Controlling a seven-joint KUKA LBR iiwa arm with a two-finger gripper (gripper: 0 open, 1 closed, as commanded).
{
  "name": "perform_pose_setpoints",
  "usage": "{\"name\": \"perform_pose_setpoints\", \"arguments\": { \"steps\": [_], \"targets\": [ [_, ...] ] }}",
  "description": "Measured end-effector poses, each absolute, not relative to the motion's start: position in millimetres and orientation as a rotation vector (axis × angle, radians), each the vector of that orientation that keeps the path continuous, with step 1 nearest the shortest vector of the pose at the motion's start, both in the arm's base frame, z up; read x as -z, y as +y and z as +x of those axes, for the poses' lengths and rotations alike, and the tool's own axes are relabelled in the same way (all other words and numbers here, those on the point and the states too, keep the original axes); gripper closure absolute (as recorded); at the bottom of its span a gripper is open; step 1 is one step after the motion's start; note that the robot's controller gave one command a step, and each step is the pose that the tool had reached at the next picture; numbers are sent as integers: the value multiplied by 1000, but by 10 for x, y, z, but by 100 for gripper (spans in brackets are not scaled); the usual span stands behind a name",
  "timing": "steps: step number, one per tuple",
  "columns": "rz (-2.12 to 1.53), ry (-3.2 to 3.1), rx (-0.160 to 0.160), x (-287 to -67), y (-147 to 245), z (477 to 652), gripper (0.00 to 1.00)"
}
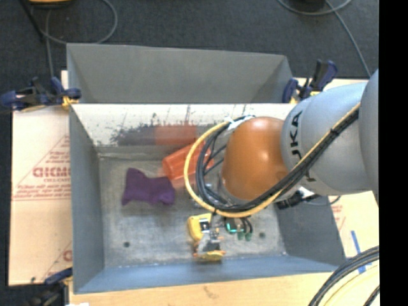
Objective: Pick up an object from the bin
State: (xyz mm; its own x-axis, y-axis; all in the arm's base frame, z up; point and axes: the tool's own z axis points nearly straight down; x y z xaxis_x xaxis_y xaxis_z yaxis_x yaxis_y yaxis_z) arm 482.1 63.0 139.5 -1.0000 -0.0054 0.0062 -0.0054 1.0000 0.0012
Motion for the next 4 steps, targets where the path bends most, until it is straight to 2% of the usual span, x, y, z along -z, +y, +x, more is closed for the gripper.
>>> {"name": "perform_pose_setpoints", "arguments": {
  "steps": [1, 2, 3, 4],
  "targets": [
    [8, -3140, 3, -1423, 630, 4829, 0],
    [-59, -3141, 1, -1427, 811, 4805, 0],
    [75, -3130, 12, -770, 129, 5156, 100],
    [74, -3130, 12, -770, 129, 5156, 100]
  ]
}}
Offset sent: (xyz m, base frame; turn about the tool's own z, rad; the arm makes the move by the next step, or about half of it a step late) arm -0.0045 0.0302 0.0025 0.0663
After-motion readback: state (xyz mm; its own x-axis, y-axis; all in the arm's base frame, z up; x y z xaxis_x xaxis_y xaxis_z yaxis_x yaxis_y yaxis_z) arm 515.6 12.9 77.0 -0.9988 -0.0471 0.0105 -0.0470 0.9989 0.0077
